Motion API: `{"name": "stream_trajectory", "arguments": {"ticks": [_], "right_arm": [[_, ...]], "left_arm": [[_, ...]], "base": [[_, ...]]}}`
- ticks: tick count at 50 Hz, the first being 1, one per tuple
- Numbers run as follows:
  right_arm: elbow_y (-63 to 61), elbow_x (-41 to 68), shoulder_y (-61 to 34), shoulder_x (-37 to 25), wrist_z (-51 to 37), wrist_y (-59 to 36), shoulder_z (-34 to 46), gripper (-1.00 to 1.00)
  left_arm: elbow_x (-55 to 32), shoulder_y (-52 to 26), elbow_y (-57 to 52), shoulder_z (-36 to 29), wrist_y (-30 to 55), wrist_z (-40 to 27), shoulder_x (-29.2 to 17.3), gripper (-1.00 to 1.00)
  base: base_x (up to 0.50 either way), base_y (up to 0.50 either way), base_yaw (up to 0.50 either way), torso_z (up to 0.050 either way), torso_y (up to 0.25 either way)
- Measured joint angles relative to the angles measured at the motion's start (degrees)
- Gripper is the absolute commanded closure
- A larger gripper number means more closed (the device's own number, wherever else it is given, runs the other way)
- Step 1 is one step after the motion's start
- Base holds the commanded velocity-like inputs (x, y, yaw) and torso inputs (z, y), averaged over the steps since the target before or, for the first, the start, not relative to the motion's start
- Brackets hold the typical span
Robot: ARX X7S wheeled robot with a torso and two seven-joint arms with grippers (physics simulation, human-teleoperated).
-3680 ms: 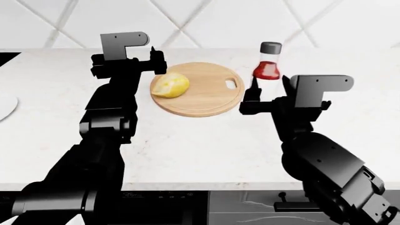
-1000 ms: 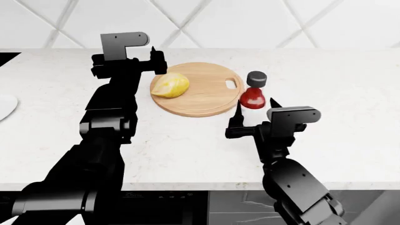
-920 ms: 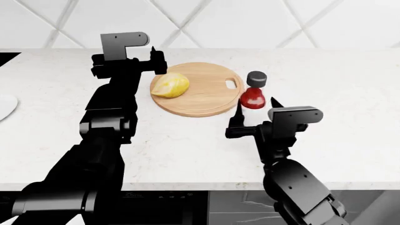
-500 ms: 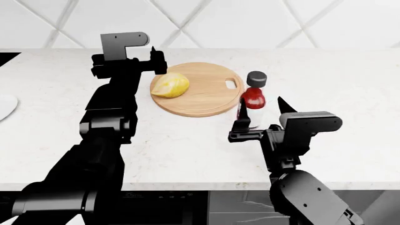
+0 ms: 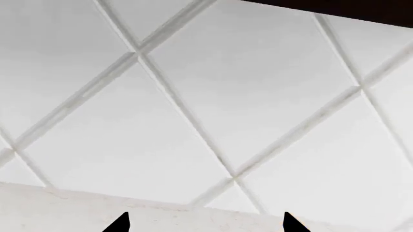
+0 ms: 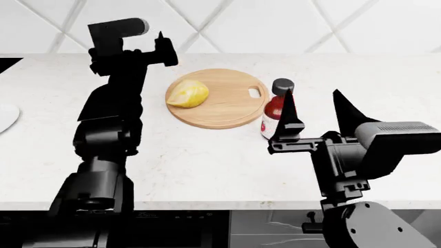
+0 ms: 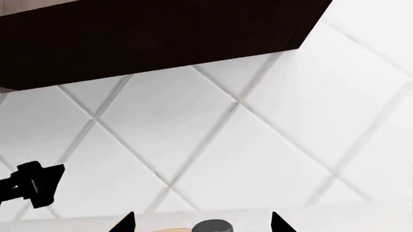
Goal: Pick the chicken breast from the plate and place it on the cutting board. Then pick the condiment bottle from the cabinet and place it next to the cutting board.
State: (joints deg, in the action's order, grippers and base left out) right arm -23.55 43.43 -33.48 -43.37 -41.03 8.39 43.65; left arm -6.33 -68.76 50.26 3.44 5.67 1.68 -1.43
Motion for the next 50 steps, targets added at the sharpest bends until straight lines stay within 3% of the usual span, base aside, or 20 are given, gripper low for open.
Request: {"name": "stream_trajectory", "arguments": {"ticks": [8,18,33,50], "right_arm": [[-3.1,1.3,0.0,-2.2,-1.3,0.2,-1.6,-1.00],[-5.0,3.0,-0.6,-4.1,-2.4,0.2,-3.4,-1.00],[-6.6,6.6,-2.0,-7.1,-4.1,0.4,-6.9,-1.00],[-11.7,7.7,1.4,-12.3,-6.9,4.9,-11.5,-1.00]], "left_arm": [[-3.6,5.0,-21.7,0.0,11.5,0.1,-0.9,-1.00],[-7.8,8.0,-40.9,0.3,22.3,-0.5,-2.5,-1.00],[-12.7,14.6,-60.7,1.1,31.9,-1.3,-5.3,-1.00],[-17.8,26.4,-78.8,4.5,36.7,-2.5,-7.3,-1.00]], "base": [[0.00,0.00,0.00,0.000,0.000],[0.00,0.00,0.00,0.000,0.000],[0.00,0.00,0.00,0.000,0.000],[0.00,0.00,0.00,0.000,0.000]]}}
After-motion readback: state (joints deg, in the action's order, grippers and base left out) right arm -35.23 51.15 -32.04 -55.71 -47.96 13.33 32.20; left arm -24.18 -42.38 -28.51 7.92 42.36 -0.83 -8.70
